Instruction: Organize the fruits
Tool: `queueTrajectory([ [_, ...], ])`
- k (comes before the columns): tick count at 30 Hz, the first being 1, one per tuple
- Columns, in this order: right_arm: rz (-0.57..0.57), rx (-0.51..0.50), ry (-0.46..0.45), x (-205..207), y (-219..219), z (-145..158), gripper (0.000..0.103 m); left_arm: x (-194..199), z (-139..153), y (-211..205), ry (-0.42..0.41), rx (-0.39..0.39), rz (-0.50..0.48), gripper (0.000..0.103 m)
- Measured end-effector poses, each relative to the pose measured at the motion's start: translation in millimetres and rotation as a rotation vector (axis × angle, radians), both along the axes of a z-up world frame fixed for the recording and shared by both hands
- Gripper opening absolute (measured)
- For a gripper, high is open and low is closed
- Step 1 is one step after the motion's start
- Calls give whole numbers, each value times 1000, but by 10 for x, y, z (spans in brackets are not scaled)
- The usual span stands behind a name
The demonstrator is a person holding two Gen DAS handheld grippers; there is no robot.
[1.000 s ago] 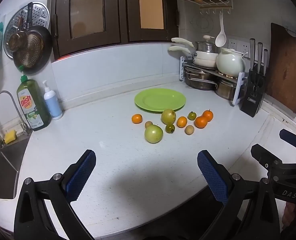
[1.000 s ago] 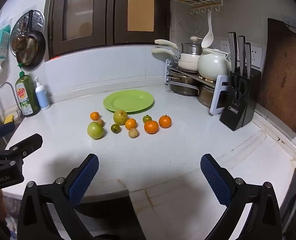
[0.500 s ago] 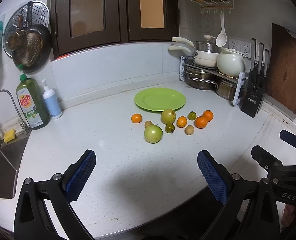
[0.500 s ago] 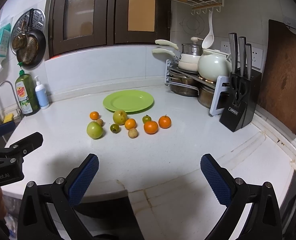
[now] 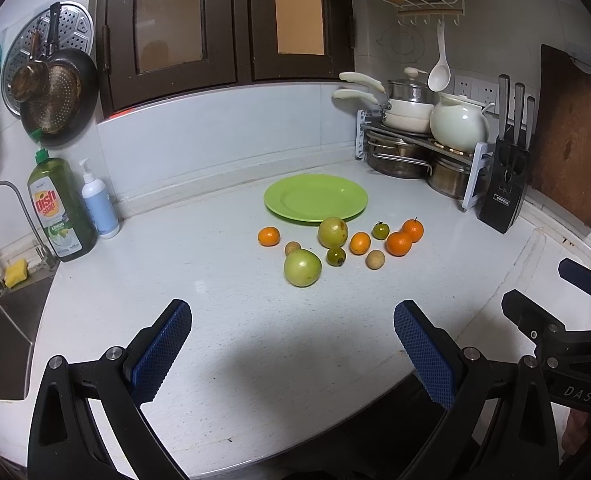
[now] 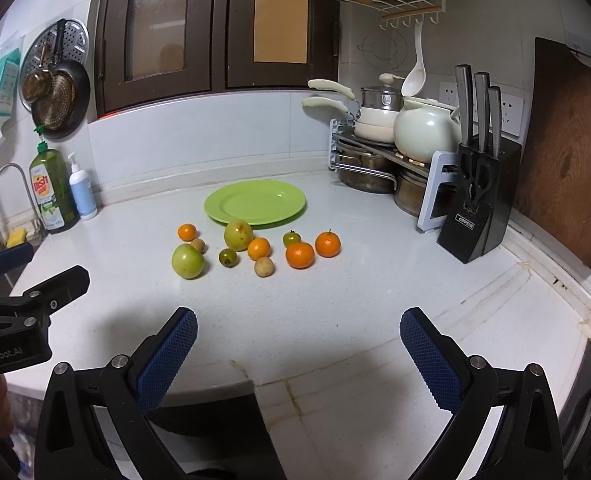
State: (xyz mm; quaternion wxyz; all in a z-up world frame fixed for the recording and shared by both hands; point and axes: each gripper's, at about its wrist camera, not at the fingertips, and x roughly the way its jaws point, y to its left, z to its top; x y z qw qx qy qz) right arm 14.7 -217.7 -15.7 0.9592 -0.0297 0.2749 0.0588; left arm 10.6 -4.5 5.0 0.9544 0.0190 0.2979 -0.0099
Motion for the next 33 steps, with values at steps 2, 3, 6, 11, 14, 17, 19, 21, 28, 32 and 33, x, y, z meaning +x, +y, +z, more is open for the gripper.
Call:
queueTrajectory([
  [2, 1, -1, -1, 11, -13, -1, 102, 5, -2, -5, 2, 0, 0, 103],
  [3, 3, -1, -1, 20, -16, 2, 102, 13, -2, -6, 3, 0, 0, 103],
  [6, 3, -1, -1, 21, -11, -6, 102, 28, -3, 2, 5, -1, -1, 103],
  [11, 2, 0, 0, 23, -5, -8, 102, 45, -4, 9, 9, 0, -2, 103],
  [14, 3, -1, 0, 31, -4, -13, 102, 52, -3, 8, 8, 1, -2, 103],
  [17, 3, -2, 0, 34, -5, -14, 102, 68, -3, 16, 8, 2, -3, 103],
  [19, 3, -2, 0, 47, -5, -15, 102, 66, -2, 9, 9, 3, -2, 103],
  [21, 2, -1, -1, 43, -3, -16, 102, 61, -2, 4, 9, 0, -3, 103],
  [28, 2, -5, 3, 76, 21, -28, 102, 98, -1, 18, 13, 1, -7, 103],
  [32, 0, -7, 7, 101, 40, -44, 102, 160, -9, 17, 17, 2, -10, 103],
  [33, -1, -6, 8, 110, 45, -50, 102, 167, -15, 19, 18, 2, -11, 103],
])
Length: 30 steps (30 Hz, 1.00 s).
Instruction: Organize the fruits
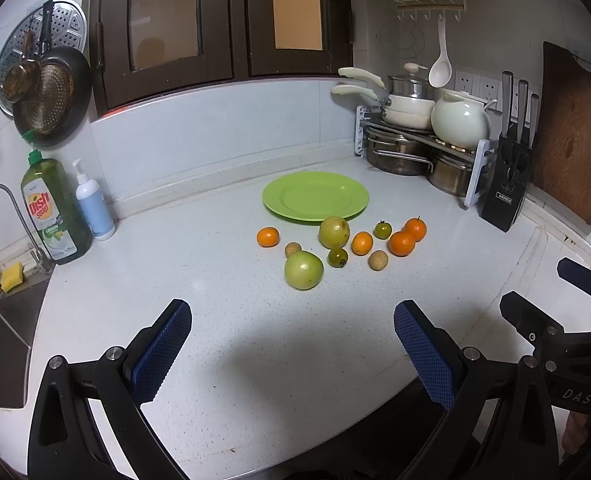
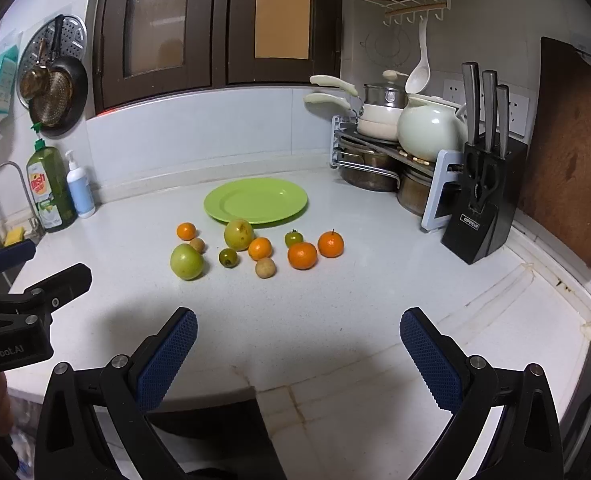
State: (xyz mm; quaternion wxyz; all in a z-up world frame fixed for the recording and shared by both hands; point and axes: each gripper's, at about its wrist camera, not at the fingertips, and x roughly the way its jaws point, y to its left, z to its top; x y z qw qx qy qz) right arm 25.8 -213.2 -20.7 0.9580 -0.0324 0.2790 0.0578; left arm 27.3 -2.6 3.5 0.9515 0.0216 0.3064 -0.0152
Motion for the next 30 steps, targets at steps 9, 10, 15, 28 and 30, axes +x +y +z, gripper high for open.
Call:
queueTrajectory([
  [9, -9, -4, 16, 72, 35, -40, 102, 113, -59, 22, 16, 0, -15, 103],
  [10, -9, -3, 21, 92, 46, -52, 102, 146, -75, 31, 23, -1, -22, 103],
  [15, -7, -3, 41, 228, 107, -98, 102, 293, -123, 79, 25, 8, -36, 103],
  [28, -15, -8, 81, 798, 462, -226, 102, 907, -271, 268, 40, 4, -187, 94],
  [30, -26, 3, 99, 890, 505, -261, 99, 1020, -323, 310, 58, -7, -220, 91],
])
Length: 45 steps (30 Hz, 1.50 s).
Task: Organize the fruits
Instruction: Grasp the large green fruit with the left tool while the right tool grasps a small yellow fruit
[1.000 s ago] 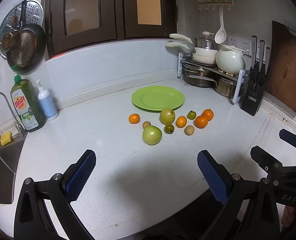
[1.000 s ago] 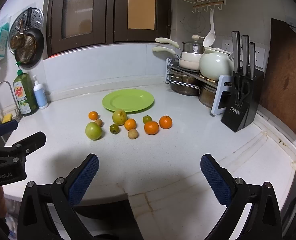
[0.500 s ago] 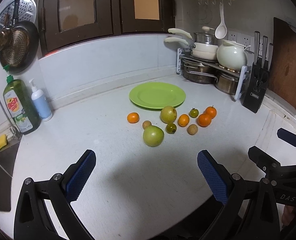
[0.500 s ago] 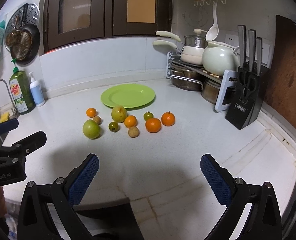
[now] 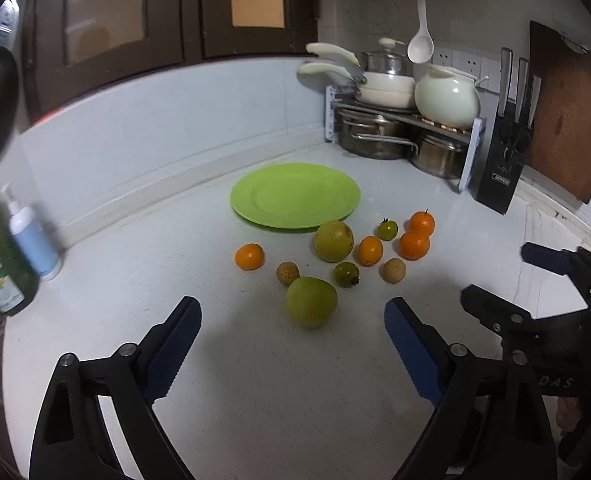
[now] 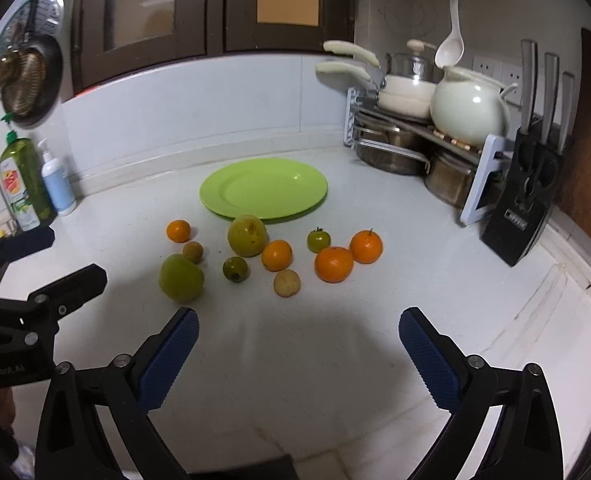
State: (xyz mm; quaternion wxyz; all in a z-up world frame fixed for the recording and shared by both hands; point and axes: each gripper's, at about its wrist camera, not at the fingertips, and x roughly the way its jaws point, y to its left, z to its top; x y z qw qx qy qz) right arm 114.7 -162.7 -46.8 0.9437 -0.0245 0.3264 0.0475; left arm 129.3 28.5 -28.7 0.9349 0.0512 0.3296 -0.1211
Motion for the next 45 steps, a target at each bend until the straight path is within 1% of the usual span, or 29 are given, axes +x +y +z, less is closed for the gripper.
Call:
queueTrajectory([
  [2, -9, 10, 25, 95, 48, -40, 94, 100, -45, 27, 17, 1, -31, 90],
  [4, -17, 7, 40, 178, 92, -80, 92, 176, -86, 32, 23, 6, -52, 84],
  [5, -19, 2, 45, 212, 111, -97, 89, 215, -108, 25, 28, 5, -59, 83],
  [7, -14, 4, 63, 299, 128, -138, 86, 310, -170, 3, 57, 0, -70, 79],
  [9, 5, 12, 91, 387, 126, -185, 80, 370, -218, -22, 75, -19, -80, 78],
  [12, 53, 17, 120, 548, 124, -294, 73, 452, -319, -90, 98, -17, -67, 71],
  [14, 92, 25, 163, 674, 121, -384, 63, 492, -388, -132, 120, -17, -65, 70],
  [16, 116, 39, 185, 770, 107, -450, 61, 542, -445, -188, 133, 2, -62, 66],
  [18, 134, 43, 205, 854, 101, -506, 59, 594, -491, -215, 157, -7, -51, 65],
  [19, 152, 49, 216, 898, 101, -529, 56, 612, -508, -222, 167, -13, -50, 64],
  [24, 182, 56, 249, 1051, 49, -628, 53, 686, -567, -272, 181, -10, -32, 62],
  [29, 204, 58, 274, 1150, 29, -694, 46, 760, -636, -318, 207, -11, -23, 57],
  [33, 219, 53, 277, 1196, 27, -711, 42, 793, -639, -332, 198, 1, -20, 53],
  [38, 225, 53, 276, 1239, 39, -724, 30, 811, -646, -345, 192, 30, -19, 50],
  [45, 225, 61, 272, 1219, 38, -708, 29, 839, -661, -328, 175, 36, -21, 48],
])
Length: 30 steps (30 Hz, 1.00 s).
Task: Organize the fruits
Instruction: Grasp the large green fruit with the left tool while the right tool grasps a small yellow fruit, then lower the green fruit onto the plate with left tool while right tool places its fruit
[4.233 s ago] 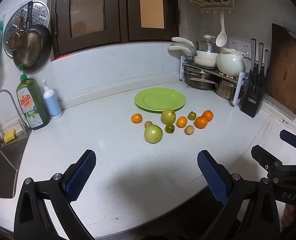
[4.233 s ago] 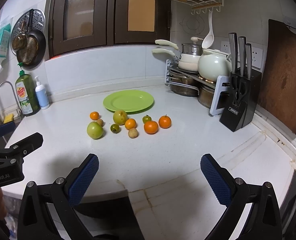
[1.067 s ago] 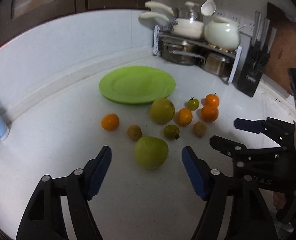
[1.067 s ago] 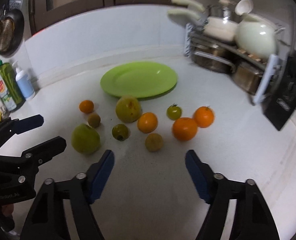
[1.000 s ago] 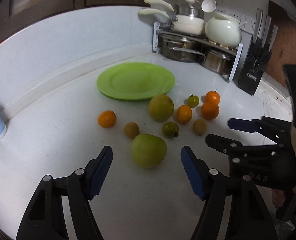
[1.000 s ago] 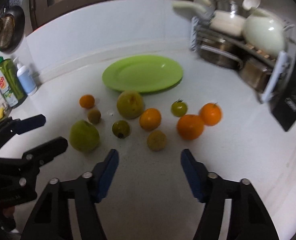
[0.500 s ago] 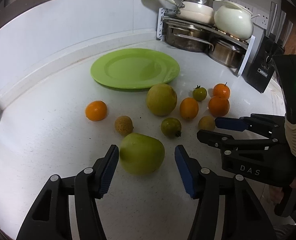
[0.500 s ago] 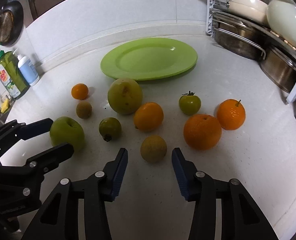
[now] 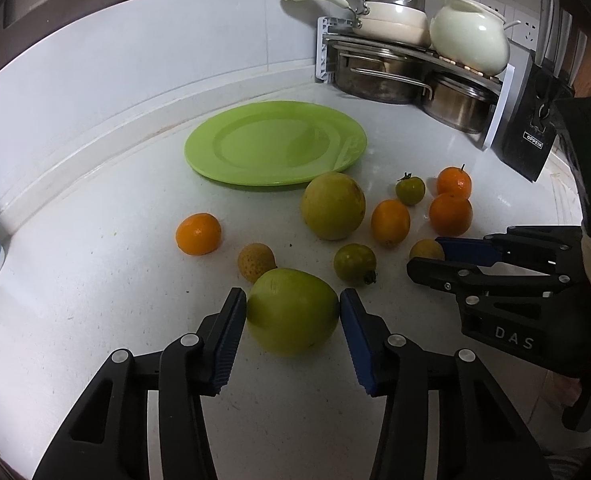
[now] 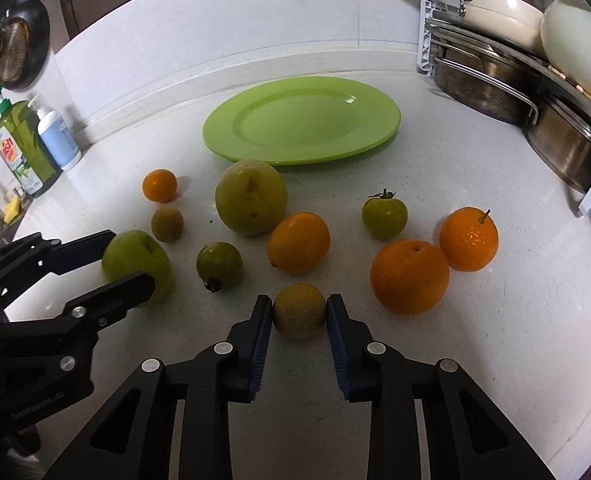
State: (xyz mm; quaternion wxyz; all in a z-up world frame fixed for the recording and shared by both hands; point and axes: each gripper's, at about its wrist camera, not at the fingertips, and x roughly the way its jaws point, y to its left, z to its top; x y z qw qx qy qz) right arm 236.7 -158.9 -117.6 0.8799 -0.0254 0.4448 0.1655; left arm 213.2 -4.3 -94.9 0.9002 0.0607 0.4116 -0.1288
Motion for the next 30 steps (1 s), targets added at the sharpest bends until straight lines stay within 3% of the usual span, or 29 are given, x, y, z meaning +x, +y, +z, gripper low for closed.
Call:
queueTrajectory([
  [14, 13, 13, -47, -102, 100, 223, 29, -78, 166, 104, -36, -23, 13, 47],
  [30, 10, 30, -154, 96, 165, 648, 29, 125, 622, 139, -171, -41, -9, 47],
])
